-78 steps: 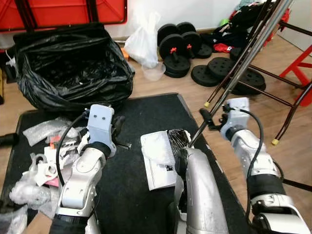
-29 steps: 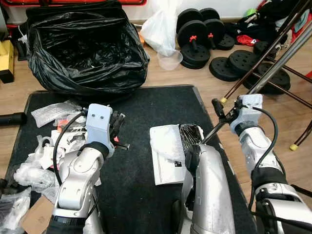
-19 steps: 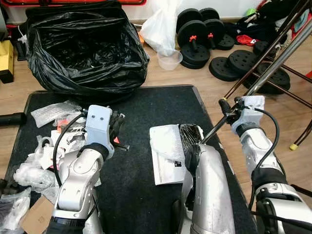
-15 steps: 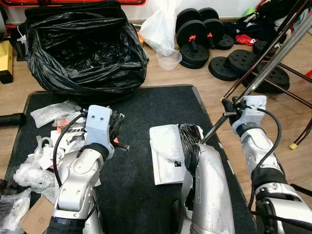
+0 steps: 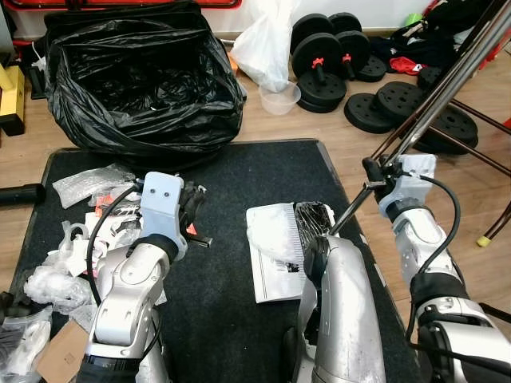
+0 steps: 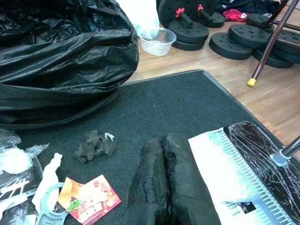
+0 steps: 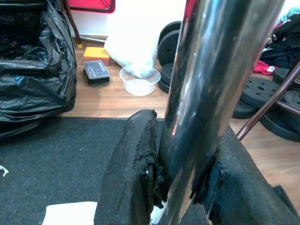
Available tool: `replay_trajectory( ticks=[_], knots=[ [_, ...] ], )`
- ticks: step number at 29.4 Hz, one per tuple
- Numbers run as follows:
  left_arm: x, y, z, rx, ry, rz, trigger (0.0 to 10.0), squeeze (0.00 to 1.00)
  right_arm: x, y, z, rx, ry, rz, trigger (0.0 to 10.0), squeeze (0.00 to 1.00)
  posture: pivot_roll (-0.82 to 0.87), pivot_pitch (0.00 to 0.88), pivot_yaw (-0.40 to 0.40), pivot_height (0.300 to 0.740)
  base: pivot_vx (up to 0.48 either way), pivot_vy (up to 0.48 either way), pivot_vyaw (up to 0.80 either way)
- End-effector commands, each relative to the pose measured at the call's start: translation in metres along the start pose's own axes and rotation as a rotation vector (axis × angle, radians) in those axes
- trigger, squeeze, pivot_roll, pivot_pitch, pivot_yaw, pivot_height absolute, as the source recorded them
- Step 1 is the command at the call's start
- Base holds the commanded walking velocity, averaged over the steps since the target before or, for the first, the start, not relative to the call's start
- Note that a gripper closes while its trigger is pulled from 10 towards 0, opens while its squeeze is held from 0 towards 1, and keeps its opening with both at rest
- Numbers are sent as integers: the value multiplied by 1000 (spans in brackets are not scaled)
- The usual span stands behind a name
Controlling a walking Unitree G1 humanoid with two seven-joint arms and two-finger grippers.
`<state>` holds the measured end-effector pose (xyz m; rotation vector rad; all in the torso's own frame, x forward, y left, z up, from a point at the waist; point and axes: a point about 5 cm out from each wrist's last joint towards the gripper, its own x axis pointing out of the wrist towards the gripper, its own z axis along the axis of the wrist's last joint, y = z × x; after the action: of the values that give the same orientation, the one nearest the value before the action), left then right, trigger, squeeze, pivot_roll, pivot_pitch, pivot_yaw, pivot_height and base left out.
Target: Sweep floor
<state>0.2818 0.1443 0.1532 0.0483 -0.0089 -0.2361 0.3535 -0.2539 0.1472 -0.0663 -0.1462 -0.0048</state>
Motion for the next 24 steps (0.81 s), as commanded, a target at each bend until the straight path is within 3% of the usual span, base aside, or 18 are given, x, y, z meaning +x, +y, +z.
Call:
replay_trajectory(
  ticks=[1,5,10,11,12,14,15,16,17,19,24],
  knots=[
    [-1,-4,0,0,3,-28,10000,0,-7,-7,-7,-134,40,0,0,0,-104,209,-103,300,0,0,0],
    [-1,-4,0,1,3,-28,10000,0,-8,-4,-9,-218,47,28,0,0,-105,211,-103,300,0,0,0],
    [-1,-3,0,2,3,-28,10000,0,-7,-1,-9,-174,42,28,0,0,-104,211,-103,300,0,0,0],
    [-2,-3,0,2,3,-28,10000,0,-7,-3,-9,-89,38,0,0,0,-103,212,-105,300,0,0,0],
    [-2,-3,0,2,3,-28,10000,0,-7,-3,-9,-89,38,0,0,0,-103,212,-105,300,0,0,0],
    [-2,-3,0,3,3,-27,10000,0,-6,-7,-9,83,18,-37,0,0,-103,212,-105,300,0,0,0],
    [-2,-3,0,3,3,-27,10000,0,-6,-7,-9,83,18,-37,0,0,-103,212,-105,300,0,0,0],
    [-1,-3,0,4,3,-26,10000,0,-6,-9,-8,157,-1,-58,10000,0,-103,212,-105,300,0,0,0],
    [-1,-3,0,4,3,-26,10000,0,-6,-9,-8,157,-1,-58,10000,0,-103,212,-105,300,0,0,0],
    [-1,-3,0,4,3,-26,10000,0,-8,-15,-5,262,-54,-97,10000,0,-104,212,-104,300,0,0,0],
    [-1,-3,0,4,4,-26,10000,0,-10,-23,-4,390,-105,-150,10000,0,-103,213,-103,300,0,0,0]
  ],
)
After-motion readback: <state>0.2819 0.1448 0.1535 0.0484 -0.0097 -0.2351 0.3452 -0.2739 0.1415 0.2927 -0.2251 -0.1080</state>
